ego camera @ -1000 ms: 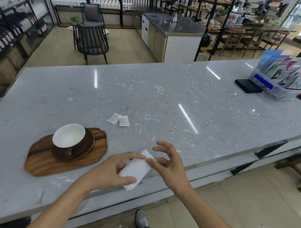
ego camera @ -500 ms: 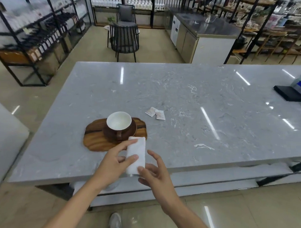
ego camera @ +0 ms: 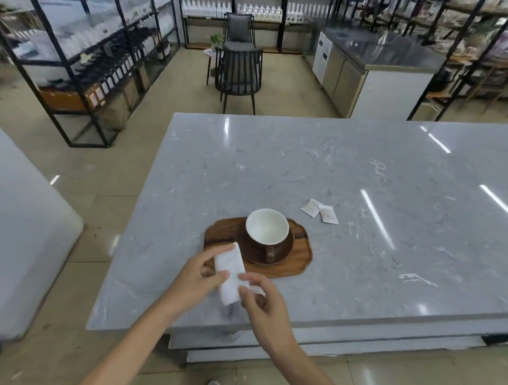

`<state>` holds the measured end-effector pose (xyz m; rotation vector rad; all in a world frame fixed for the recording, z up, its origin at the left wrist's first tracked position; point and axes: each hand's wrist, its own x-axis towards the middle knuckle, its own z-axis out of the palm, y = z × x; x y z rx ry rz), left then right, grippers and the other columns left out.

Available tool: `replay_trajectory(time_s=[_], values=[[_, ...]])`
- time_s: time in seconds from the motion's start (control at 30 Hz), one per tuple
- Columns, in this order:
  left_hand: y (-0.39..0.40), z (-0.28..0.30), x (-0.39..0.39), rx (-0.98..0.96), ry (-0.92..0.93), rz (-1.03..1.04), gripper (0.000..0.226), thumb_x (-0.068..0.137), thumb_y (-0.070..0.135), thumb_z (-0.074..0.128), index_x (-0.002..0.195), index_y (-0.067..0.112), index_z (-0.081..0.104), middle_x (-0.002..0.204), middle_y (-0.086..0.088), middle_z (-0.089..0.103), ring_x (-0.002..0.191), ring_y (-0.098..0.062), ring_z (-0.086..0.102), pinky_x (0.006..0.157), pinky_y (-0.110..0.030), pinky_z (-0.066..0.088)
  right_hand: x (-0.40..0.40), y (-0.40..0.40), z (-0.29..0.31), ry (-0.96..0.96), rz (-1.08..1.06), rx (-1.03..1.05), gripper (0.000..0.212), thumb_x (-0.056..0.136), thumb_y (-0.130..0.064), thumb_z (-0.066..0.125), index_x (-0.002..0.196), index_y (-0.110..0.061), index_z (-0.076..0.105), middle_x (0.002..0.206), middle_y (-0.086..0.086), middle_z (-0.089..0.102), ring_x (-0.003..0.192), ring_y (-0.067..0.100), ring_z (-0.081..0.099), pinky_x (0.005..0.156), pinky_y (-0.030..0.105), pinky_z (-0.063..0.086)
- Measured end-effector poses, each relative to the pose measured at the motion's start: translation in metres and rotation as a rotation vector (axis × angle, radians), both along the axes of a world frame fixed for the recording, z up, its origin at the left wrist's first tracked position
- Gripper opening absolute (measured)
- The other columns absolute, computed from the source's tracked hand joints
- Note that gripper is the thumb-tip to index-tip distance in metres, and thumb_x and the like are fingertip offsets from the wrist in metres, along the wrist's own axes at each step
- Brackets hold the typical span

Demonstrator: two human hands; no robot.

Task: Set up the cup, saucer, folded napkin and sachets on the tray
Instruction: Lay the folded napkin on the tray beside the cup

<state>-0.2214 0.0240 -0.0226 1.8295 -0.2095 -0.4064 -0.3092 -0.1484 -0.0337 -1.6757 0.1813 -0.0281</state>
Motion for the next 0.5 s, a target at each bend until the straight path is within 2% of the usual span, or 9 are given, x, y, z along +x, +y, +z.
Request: replay_trajectory(time_s=[0.07,0.17,0.27,0.4,0.5], values=[[0.006,-0.005,0.019,0.008,0.008,-0.005,0.052,0.092,0.01,0.067,0.125,0.05,0.062,0.132,0.004,0.062,0.105,-0.02,0.069,0.089,-0.037,0.061,0.017,0.011,-0.004,-0.037,-0.045,-0.139,0.019,0.1,-0.021,0.062,0.114,-0.03,0.07,0.114,-0.002,0.062,0.08,0.001,0.066,0.071,0.01,0.049],[0.011,-0.016,0.044,0.109,-0.07,-0.006,0.052,0.09,0.009,0.066,0.127,0.046,0.061,0.134,0.003,0.062,0.103,-0.015,0.068,0.089,-0.032,0.059,0.04,0.025,-0.011,-0.073,-0.063,-0.317,0.021,0.101,-0.019,0.059,0.12,-0.023,0.069,0.121,-0.002,0.058,0.106,-0.011,0.054,0.082,0.002,0.043],[0.014,-0.028,0.066,0.303,-0.188,-0.028,0.053,0.09,0.019,0.068,0.138,0.04,0.056,0.127,-0.004,0.061,0.11,-0.018,0.063,0.101,-0.034,0.051,0.058,0.037,-0.02,-0.08,-0.091,-0.426,0.028,0.1,-0.021,0.06,0.127,-0.018,0.065,0.124,-0.001,0.051,0.109,-0.012,0.049,0.086,0.0,0.039],[0.014,-0.036,0.083,0.571,-0.325,-0.123,0.055,0.092,0.038,0.062,0.144,0.047,0.045,0.116,-0.001,0.053,0.117,-0.023,0.046,0.107,-0.035,0.041,0.067,0.05,-0.035,-0.12,-0.142,-0.589,0.038,0.096,-0.032,0.063,0.131,-0.017,0.06,0.127,-0.001,0.045,0.105,-0.011,0.045,0.09,-0.005,0.031],[0.018,-0.036,0.09,0.691,-0.464,-0.191,0.057,0.088,0.054,0.047,0.144,0.046,0.046,0.129,-0.001,0.05,0.123,-0.024,0.039,0.109,-0.036,0.039,0.068,0.058,-0.045,-0.119,-0.165,-0.73,0.04,0.094,-0.039,0.059,0.132,-0.027,0.054,0.126,-0.006,0.042,0.103,0.002,0.049,0.087,0.009,0.04]])
